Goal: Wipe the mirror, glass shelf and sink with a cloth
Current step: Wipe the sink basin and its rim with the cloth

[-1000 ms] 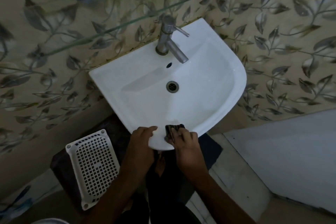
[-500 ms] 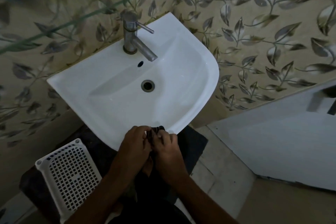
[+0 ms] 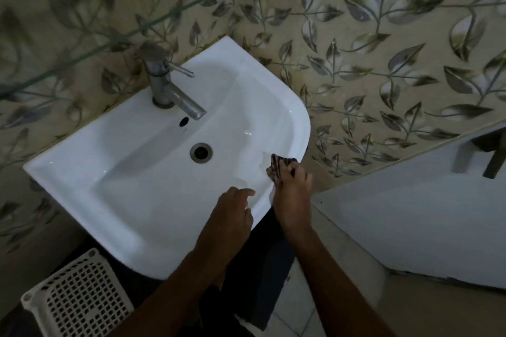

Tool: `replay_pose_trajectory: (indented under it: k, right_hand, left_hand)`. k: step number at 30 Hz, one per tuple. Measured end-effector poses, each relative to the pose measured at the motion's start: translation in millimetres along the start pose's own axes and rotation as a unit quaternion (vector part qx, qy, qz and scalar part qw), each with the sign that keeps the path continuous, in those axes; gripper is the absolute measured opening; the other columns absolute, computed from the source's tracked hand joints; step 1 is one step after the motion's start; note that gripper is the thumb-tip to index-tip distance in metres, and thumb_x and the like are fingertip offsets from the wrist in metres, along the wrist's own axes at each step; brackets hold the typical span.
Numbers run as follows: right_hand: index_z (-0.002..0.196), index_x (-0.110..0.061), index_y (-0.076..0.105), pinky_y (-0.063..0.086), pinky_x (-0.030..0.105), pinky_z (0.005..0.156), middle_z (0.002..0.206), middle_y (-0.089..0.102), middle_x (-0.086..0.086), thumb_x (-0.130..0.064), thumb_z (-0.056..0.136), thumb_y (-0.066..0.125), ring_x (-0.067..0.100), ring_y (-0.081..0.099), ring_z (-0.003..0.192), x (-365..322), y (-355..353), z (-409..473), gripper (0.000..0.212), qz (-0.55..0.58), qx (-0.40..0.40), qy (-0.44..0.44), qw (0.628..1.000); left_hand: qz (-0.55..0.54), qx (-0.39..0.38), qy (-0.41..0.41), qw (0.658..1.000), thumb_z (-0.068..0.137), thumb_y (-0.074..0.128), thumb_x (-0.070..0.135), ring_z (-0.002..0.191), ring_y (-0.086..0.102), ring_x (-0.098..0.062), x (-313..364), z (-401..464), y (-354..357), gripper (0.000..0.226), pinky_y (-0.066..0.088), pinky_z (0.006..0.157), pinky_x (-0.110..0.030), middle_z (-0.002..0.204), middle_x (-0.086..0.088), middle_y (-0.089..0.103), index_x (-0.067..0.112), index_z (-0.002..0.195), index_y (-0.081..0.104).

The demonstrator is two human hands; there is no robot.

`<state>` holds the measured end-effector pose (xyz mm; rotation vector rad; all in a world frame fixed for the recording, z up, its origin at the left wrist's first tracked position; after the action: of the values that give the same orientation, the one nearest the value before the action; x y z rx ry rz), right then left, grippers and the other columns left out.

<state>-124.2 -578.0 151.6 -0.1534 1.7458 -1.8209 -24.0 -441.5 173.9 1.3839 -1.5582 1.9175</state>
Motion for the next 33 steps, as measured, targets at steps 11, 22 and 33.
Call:
replay_pose_trajectory:
  k: [11,22,33]
  right_hand:
    - [0.142,-0.016,0.049,0.047,0.032,0.09,0.132,0.047,0.011,0.005,0.081,0.056,0.026,0.042,0.11,10.1,-2.8,28.1,0.065,-0.016,-0.017,0.018,1.0]
    - [0.134,-0.014,0.059,0.052,0.034,0.082,0.12,0.059,0.014,-0.001,0.077,0.072,0.029,0.054,0.101,22.2,-1.5,41.6,0.061,-0.039,0.008,0.005,0.999]
    - [0.137,-0.014,0.054,0.048,0.042,0.074,0.122,0.056,0.015,-0.003,0.08,0.059,0.035,0.049,0.092,21.5,9.5,201.7,0.059,-0.157,0.044,-0.096,0.982]
  left_hand:
    - [-0.009,0.02,-0.007,1.0,0.093,0.061,0.029,0.097,0.05,-0.008,7.4,56.0,2.9,0.038,0.047,0.087,-0.023,0.103,0.01,0.051,0.023,0.13,0.053]
    - [-0.039,0.02,0.016,0.999,0.093,0.06,0.036,0.103,0.053,-0.008,24.5,99.7,28.1,0.038,0.048,0.089,-0.02,0.116,0.005,0.058,0.021,0.128,0.056]
    - [-0.063,0.057,-0.025,0.996,0.095,0.047,0.049,0.109,0.046,0.005,3.6,117.2,-4.6,0.034,0.034,0.085,0.001,0.114,0.023,0.048,0.038,0.128,0.05]
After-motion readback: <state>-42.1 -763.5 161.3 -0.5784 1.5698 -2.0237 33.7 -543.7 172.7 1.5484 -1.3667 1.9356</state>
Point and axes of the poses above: each hand's wrist, its own z-axis towards the middle knuckle, its own y-axis out of the palm, x = y × z, the point moved 7 cm from there along z, towards the middle knuckle
